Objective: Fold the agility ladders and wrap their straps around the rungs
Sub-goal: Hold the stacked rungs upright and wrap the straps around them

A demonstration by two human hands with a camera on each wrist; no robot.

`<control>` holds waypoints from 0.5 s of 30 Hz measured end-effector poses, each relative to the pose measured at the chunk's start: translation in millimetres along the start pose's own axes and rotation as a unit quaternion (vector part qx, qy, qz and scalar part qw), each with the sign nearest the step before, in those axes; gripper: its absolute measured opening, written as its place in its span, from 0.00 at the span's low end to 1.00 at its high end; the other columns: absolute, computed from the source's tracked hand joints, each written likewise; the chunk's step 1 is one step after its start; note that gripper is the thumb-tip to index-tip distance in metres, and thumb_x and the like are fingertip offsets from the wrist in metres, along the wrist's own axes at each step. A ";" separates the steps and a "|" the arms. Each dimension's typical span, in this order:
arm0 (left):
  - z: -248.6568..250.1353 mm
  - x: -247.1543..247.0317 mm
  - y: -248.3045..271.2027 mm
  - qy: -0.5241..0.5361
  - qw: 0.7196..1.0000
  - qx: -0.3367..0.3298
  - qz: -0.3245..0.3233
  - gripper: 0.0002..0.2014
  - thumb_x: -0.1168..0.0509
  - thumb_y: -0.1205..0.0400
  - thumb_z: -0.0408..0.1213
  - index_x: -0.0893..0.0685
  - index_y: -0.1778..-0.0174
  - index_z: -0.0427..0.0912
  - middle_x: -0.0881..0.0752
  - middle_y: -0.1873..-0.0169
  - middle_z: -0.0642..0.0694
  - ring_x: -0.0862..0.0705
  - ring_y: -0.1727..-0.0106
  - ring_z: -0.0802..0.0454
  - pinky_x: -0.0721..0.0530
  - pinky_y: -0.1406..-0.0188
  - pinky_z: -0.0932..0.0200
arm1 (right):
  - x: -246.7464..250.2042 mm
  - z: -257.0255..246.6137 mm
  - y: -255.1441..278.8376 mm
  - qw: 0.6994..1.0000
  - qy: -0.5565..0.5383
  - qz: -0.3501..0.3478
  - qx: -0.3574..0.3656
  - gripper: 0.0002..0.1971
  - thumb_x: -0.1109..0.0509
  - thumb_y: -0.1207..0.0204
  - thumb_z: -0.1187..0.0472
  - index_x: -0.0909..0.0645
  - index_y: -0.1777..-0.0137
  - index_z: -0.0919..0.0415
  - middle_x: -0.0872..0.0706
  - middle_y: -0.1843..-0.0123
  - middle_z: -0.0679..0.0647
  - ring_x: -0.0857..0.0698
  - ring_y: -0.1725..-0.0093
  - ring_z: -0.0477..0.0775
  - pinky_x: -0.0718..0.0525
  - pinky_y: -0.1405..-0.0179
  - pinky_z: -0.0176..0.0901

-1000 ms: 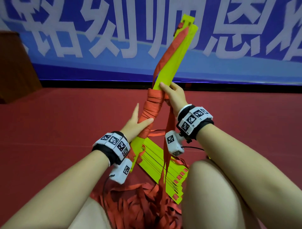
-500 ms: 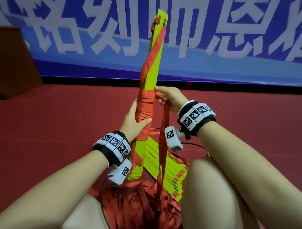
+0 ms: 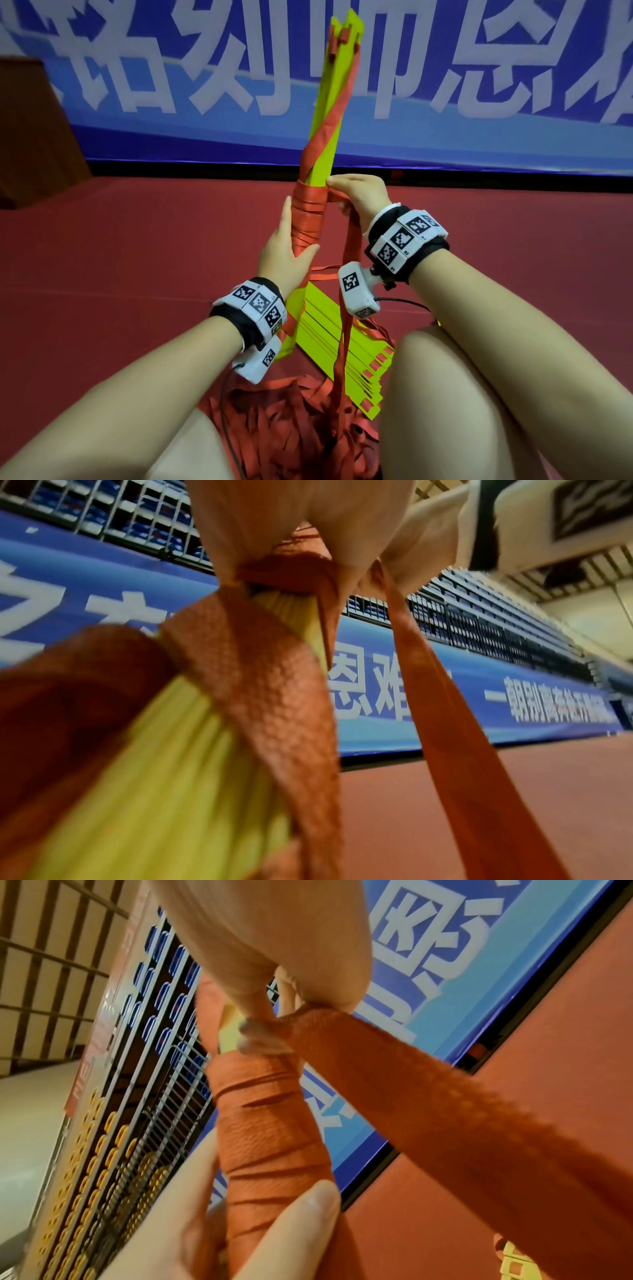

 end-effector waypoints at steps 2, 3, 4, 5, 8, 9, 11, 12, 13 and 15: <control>-2.2 0.5 -2.4 -0.068 0.998 -0.005 -0.007 0.43 0.30 0.20 0.39 0.49 0.14 0.51 0.18 0.34 0.38 0.19 0.37 0.35 0.24 0.44 0.50 | -5.3 3.9 0.1 1.000 -0.023 0.018 -0.003 0.06 0.36 0.23 0.75 0.17 0.54 0.71 0.20 0.70 0.60 0.25 0.86 0.43 0.28 0.84 0.32; -3.0 -0.1 -2.6 -0.098 0.995 -0.009 -0.015 0.43 0.30 0.20 0.39 0.50 0.14 0.52 0.19 0.35 0.38 0.19 0.38 0.33 0.23 0.45 0.48 | -7.2 5.5 -0.2 0.999 -0.024 0.027 -0.004 0.08 0.39 0.22 0.74 0.18 0.58 0.69 0.21 0.70 0.60 0.23 0.85 0.44 0.24 0.81 0.34; -3.0 -0.2 -2.6 -0.121 0.992 -0.016 -0.021 0.43 0.31 0.19 0.40 0.51 0.14 0.52 0.19 0.36 0.38 0.18 0.40 0.32 0.23 0.46 0.47 | -8.7 7.8 -1.4 0.999 -0.017 0.037 -0.005 0.08 0.39 0.22 0.71 0.20 0.59 0.67 0.21 0.68 0.60 0.22 0.84 0.46 0.21 0.77 0.38; -2.8 -0.7 -2.8 -0.139 0.990 -0.023 -0.024 0.43 0.31 0.19 0.40 0.52 0.14 0.53 0.20 0.38 0.38 0.18 0.42 0.31 0.22 0.48 0.46 | -8.8 9.1 -2.0 0.999 -0.008 0.041 -0.001 0.06 0.38 0.21 0.67 0.21 0.55 0.66 0.20 0.65 0.61 0.20 0.82 0.48 0.20 0.74 0.42; -4.8 -2.3 -2.7 -0.151 0.988 -0.026 -0.032 0.43 0.31 0.19 0.40 0.51 0.14 0.53 0.20 0.43 0.38 0.18 0.44 0.31 0.23 0.50 0.47 | -8.5 15.6 -2.3 0.999 0.031 0.038 0.012 0.26 0.28 0.26 0.48 0.26 0.33 0.62 0.13 0.51 0.58 0.16 0.72 0.48 0.17 0.68 0.42; -5.0 -3.3 -2.1 -0.141 0.989 -0.024 -0.035 0.43 0.31 0.19 0.40 0.51 0.14 0.53 0.19 0.43 0.37 0.19 0.43 0.32 0.24 0.49 0.48 | -8.5 13.8 -0.5 0.997 0.056 0.041 0.031 0.32 0.25 0.29 0.46 0.29 0.29 0.58 0.13 0.49 0.55 0.14 0.66 0.50 0.15 0.63 0.45; -3.6 -6.6 0.0 -0.110 0.993 -0.018 -0.038 0.43 0.30 0.20 0.41 0.50 0.14 0.53 0.18 0.40 0.37 0.19 0.40 0.34 0.25 0.47 0.51 | -6.1 8.9 2.2 0.990 0.100 0.055 0.078 0.38 0.26 0.35 0.46 0.33 0.24 0.51 0.13 0.51 0.53 0.15 0.58 0.54 0.13 0.51 0.55; -1.9 -8.9 1.6 -0.092 0.995 -0.018 -0.040 0.42 0.30 0.19 0.42 0.49 0.14 0.53 0.18 0.39 0.37 0.19 0.38 0.35 0.25 0.47 0.52 | -3.2 8.4 0.6 0.988 0.109 0.062 0.094 0.40 0.27 0.36 0.46 0.35 0.22 0.48 0.14 0.53 0.52 0.16 0.57 0.55 0.13 0.48 0.58; -0.2 -11.3 2.8 -0.070 0.997 -0.019 -0.041 0.41 0.30 0.19 0.43 0.48 0.14 0.53 0.18 0.37 0.37 0.20 0.37 0.37 0.25 0.45 0.53 | -1.7 6.7 1.9 0.987 0.108 0.062 0.102 0.41 0.29 0.36 0.46 0.36 0.21 0.47 0.15 0.54 0.51 0.17 0.57 0.54 0.14 0.47 0.59; 2.5 -15.3 2.7 -0.001 0.999 -0.021 -0.050 0.39 0.31 0.20 0.46 0.45 0.15 0.55 0.19 0.33 0.40 0.20 0.34 0.42 0.24 0.38 0.54 | 1.8 2.2 1.5 0.988 0.091 0.048 0.112 0.38 0.29 0.30 0.52 0.37 0.19 0.45 0.14 0.55 0.51 0.16 0.58 0.53 0.14 0.49 0.55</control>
Point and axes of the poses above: each hand's wrist, its own y-axis away from the middle knuckle, its own x-axis out of the back of the hand, z = x × y, the point moved 10 cm from there along -y, towards the middle knuckle
